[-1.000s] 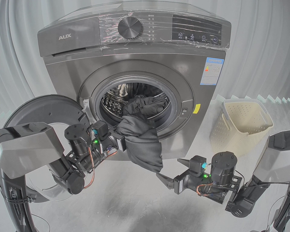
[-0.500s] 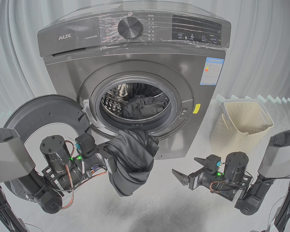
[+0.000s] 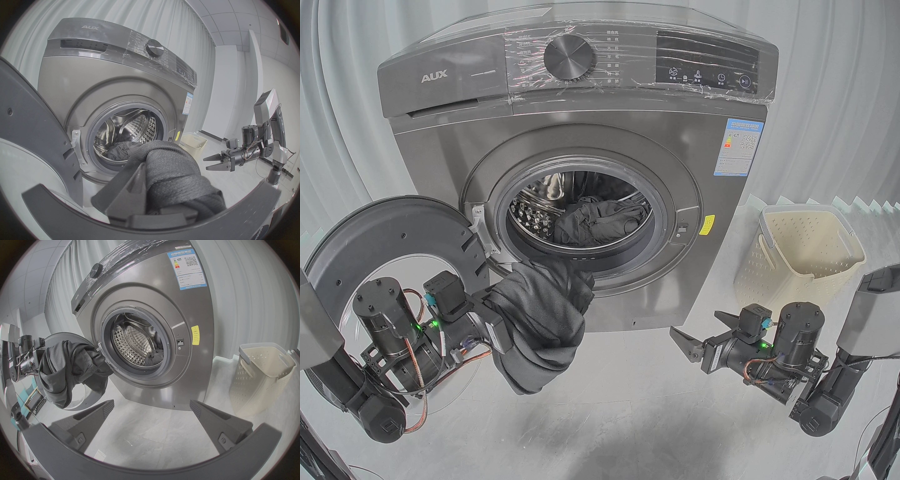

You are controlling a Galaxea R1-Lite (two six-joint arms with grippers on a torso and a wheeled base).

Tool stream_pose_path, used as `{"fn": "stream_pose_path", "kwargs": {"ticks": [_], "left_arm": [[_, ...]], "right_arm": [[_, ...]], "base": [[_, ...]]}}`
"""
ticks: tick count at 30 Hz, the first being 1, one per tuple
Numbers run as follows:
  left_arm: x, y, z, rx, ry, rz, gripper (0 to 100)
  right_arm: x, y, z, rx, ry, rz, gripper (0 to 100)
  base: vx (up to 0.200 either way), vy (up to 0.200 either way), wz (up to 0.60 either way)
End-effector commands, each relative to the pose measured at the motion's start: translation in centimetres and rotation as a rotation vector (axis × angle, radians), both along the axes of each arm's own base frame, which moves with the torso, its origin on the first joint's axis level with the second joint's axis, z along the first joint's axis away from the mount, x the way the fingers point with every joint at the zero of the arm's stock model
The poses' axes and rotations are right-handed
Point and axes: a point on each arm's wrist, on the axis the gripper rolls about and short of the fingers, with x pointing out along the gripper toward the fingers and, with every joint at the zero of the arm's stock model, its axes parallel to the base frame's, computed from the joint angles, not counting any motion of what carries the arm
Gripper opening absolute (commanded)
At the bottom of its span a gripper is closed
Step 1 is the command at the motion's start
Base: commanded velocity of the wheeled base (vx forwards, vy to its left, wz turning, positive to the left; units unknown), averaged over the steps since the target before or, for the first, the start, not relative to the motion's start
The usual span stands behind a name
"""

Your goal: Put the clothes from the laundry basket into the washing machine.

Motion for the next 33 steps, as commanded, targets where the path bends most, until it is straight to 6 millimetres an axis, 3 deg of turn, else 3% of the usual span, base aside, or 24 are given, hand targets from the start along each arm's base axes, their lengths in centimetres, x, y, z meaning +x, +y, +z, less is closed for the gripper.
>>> {"fn": "stream_pose_path", "kwargs": {"ticks": [1,6,33], "left_arm": [[0.0,0.1,0.1,-0.01,0.001,0.003,0],[0.2,0.0,-0.5,0.01,0.015,0.005,0],[0.1,-0.4,-1.2,0.023,0.039,-0.009,0]], "right_arm": [[0.0,0.0,-0.3,-0.005,0.008,0.0,100],[-0.2,0.1,-0.4,-0.009,0.016,0.004,100],[-0.4,0.2,-0.7,-0.013,0.027,0.009,100]], "base": [[0.2,0.0,0.0],[0.2,0.0,0.0],[0.0,0.022,0.0]]}}
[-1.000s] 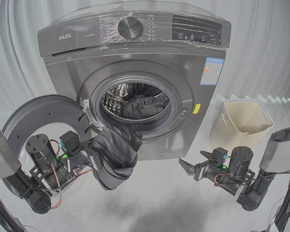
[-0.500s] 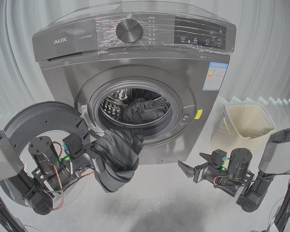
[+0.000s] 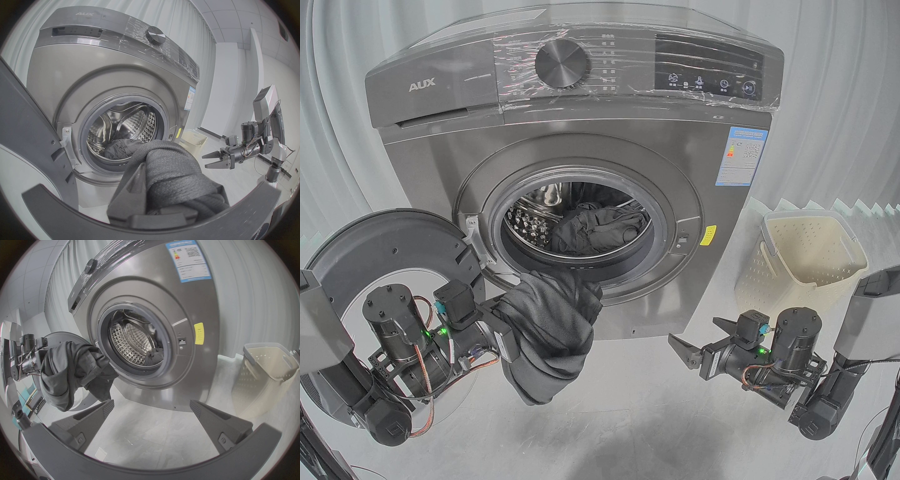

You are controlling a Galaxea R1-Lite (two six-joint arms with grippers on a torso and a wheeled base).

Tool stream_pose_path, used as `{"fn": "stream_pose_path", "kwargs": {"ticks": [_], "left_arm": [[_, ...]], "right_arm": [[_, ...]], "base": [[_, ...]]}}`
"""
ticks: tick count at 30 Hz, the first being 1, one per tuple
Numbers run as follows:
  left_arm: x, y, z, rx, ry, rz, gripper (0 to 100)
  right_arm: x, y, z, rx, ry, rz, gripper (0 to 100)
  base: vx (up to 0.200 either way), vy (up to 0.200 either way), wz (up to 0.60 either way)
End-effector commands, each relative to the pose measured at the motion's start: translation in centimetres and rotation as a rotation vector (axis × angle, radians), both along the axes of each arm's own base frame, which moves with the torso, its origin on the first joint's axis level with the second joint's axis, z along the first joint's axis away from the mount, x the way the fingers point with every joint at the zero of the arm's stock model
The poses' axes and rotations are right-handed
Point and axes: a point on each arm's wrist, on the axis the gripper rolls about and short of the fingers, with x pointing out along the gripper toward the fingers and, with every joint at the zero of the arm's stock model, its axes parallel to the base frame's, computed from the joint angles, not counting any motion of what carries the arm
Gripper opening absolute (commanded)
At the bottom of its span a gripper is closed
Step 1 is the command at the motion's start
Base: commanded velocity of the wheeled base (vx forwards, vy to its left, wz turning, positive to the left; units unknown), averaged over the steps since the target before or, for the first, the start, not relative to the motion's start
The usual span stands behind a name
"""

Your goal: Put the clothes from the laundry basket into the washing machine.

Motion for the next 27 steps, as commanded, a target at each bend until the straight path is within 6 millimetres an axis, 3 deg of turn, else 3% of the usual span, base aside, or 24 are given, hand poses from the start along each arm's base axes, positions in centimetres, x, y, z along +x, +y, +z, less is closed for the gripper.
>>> {"fn": "stream_pose_path", "kwargs": {"ticks": [1,6,15,27], "left_arm": [[0.0,0.0,-0.2,0.003,0.006,0.0,0],[0.1,-0.1,-0.5,0.029,0.005,0.0,0],[0.2,-0.2,-1.1,0.056,0.014,-0.006,0],[0.2,-0.6,-1.5,0.062,0.029,-0.003,0]], "right_arm": [[0.0,0.0,-0.1,-0.002,0.004,0.001,100],[-0.2,-0.1,-0.3,-0.007,0.013,0.003,100],[-0.3,0.1,-0.2,-0.007,0.011,0.007,100],[-0.3,0.1,-0.2,-0.006,0.01,0.009,100]], "base": [[0.0,0.0,0.0],[0.0,0.0,0.0],[0.2,0.0,0.0],[0.0,0.0,0.0]]}}
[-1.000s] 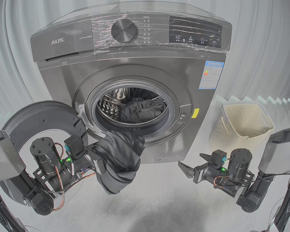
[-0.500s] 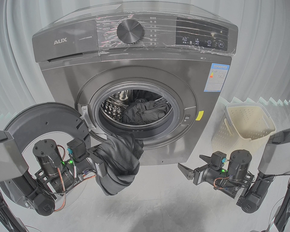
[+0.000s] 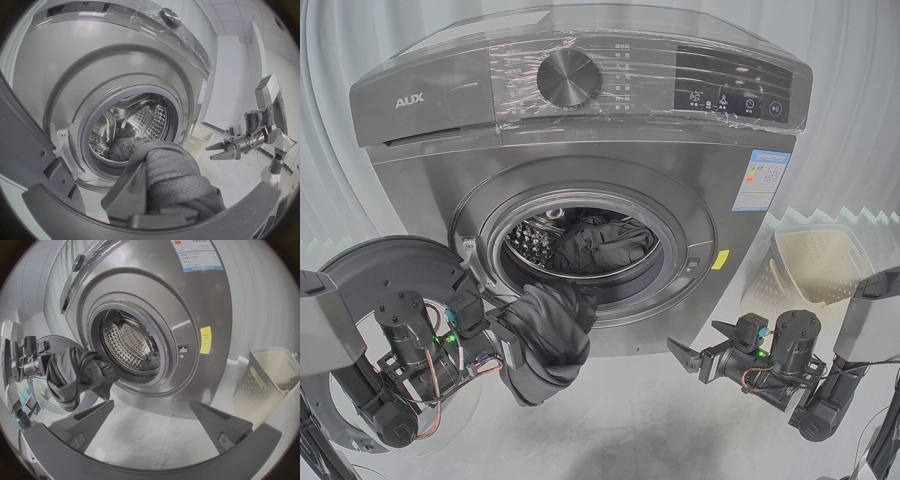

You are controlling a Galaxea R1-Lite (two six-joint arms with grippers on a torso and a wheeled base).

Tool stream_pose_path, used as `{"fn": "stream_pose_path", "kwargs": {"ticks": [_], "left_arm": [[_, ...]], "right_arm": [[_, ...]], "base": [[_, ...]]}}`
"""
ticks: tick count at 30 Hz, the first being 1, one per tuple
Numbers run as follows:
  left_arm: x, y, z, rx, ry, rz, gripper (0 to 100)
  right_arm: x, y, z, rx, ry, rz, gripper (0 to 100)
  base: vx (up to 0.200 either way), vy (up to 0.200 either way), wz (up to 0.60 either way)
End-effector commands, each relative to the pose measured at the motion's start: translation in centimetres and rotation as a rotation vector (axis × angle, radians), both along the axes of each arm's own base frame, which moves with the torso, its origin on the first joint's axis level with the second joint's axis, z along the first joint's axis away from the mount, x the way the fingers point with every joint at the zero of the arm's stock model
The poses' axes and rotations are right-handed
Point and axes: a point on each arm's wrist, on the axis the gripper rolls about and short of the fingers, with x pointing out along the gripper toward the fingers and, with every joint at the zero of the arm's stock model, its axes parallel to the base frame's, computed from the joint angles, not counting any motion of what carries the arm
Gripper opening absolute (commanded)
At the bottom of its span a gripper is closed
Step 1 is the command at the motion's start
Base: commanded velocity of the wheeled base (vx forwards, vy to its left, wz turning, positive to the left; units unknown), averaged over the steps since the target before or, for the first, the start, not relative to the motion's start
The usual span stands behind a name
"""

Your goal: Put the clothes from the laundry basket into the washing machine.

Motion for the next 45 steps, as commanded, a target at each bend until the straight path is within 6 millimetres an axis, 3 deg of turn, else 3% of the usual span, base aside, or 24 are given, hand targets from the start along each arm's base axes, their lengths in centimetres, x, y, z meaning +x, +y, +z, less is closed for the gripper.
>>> {"fn": "stream_pose_path", "kwargs": {"ticks": [1,13,17,25,31,37,45], "left_arm": [[-0.1,-0.2,-0.2,0.003,0.008,-0.002,0],[-0.5,-1.3,-0.5,0.002,0.022,-0.018,0],[2.1,-3.2,-2.4,-0.004,0.047,0.063,0],[5.8,-5.8,-3.2,-0.064,0.011,-0.024,0],[9.2,-7.9,-5.3,-0.088,-0.018,-0.024,0],[12.0,-9.8,-5.8,-0.137,-0.064,-0.022,0],[15.7,-10.6,-6.0,-0.149,-0.079,0.079,0]], "right_arm": [[0.0,0.0,0.0,0.0,0.0,0.0,100],[-0.1,0.0,0.1,0.001,-0.005,0.002,100],[-0.8,0.7,0.2,0.002,-0.003,0.037,100],[-1.1,0.6,0.7,0.009,-0.012,0.041,100],[-1.2,0.8,0.7,0.009,-0.011,0.05,100],[-1.4,0.9,0.7,0.009,-0.011,0.055,100],[-1.3,0.9,0.5,0.005,-0.006,0.057,100]], "base": [[0.0,0.0,0.0],[0.05,0.0,0.0],[0.0,0.0,0.0],[0.0,0.0,0.0],[0.0,0.0,0.0],[0.0,0.0,0.0],[0.0,0.0,0.0]]}}
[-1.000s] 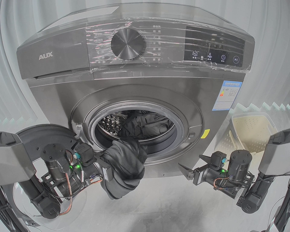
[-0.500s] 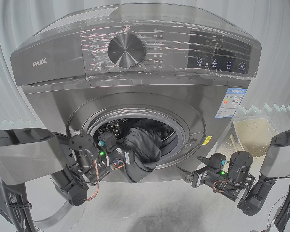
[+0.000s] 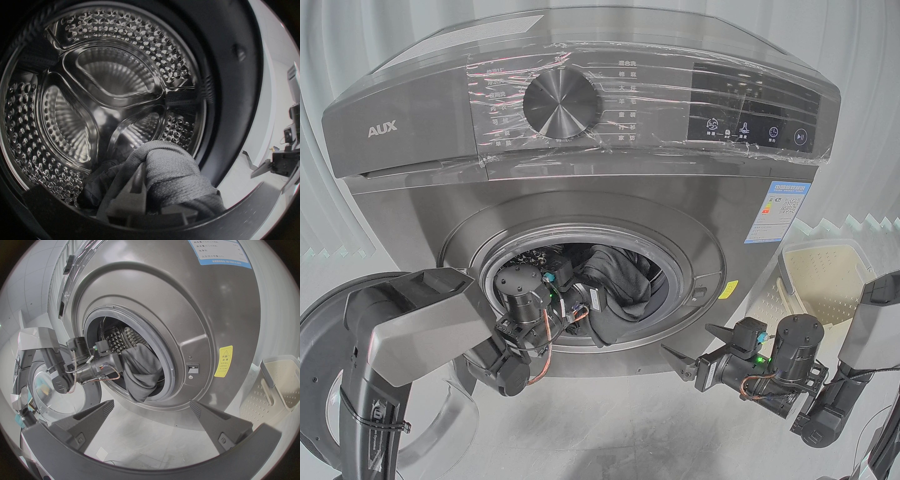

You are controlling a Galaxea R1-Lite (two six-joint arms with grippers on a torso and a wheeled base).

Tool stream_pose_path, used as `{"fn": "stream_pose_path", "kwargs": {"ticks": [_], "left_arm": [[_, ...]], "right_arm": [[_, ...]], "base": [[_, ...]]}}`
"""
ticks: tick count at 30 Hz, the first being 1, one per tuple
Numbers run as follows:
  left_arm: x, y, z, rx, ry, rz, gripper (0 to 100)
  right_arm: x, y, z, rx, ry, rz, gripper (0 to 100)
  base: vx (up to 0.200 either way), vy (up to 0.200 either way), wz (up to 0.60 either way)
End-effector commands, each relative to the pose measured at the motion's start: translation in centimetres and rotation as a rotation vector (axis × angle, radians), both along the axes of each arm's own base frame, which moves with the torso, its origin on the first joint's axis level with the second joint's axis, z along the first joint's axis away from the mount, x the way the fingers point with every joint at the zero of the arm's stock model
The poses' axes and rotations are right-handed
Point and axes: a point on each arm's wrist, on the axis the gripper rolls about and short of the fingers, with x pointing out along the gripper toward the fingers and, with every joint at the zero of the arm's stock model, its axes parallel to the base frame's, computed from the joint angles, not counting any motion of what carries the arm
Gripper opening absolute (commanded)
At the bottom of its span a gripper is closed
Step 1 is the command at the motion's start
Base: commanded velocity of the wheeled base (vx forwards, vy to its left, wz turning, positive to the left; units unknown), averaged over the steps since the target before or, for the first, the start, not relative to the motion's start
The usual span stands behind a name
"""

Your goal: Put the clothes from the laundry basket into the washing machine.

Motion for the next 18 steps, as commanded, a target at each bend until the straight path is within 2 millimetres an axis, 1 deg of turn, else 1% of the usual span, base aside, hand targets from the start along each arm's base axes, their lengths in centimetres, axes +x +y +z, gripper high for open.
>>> {"fn": "stream_pose_path", "kwargs": {"ticks": [1,3,4,6,8,9,13,16,18], "left_arm": [[2.8,-0.5,-1.6,0.013,0.037,0.051,0],[3.3,-0.7,-1.2,0.012,0.035,0.055,0],[4.0,-1.1,-0.6,0.004,0.026,0.06,0],[5.2,-1.5,-0.3,-0.006,0.017,0.093,0],[5.9,-1.6,-0.3,-0.01,0.013,0.121,0],[6.6,-1.8,-0.5,-0.015,0.01,0.136,0],[7.9,-2.3,-1.0,-0.01,0.021,0.149,0],[8.9,-2.2,-1.2,-0.015,0.02,0.188,0],[9.7,-2.1,-1.0,-0.033,0.0,0.224,0]], "right_arm": [[-0.1,0.1,-0.2,-0.003,0.004,0.003,100],[-0.1,0.2,-0.2,-0.003,0.006,0.006,100],[-0.1,0.2,-0.2,0.0,0.01,0.006,100],[-0.1,0.3,-0.4,-0.003,0.014,0.008,100],[-0.1,0.3,-0.5,-0.006,0.017,0.009,100],[-0.1,0.4,-0.7,-0.008,0.021,0.009,100],[-0.1,0.3,-0.6,-0.008,0.02,0.008,100],[-0.1,0.3,-0.7,-0.008,0.021,0.009,100],[-0.1,0.3,-0.7,-0.009,0.022,0.008,100]], "base": [[0.0,0.0,0.0],[0.0,0.0,0.0],[0.0,0.0,0.0],[0.0,0.0,0.0],[0.0,0.0,0.0],[0.0,0.0,0.0],[0.0,0.0,0.0],[0.0,0.0,0.0],[0.0,0.0,0.0]]}}
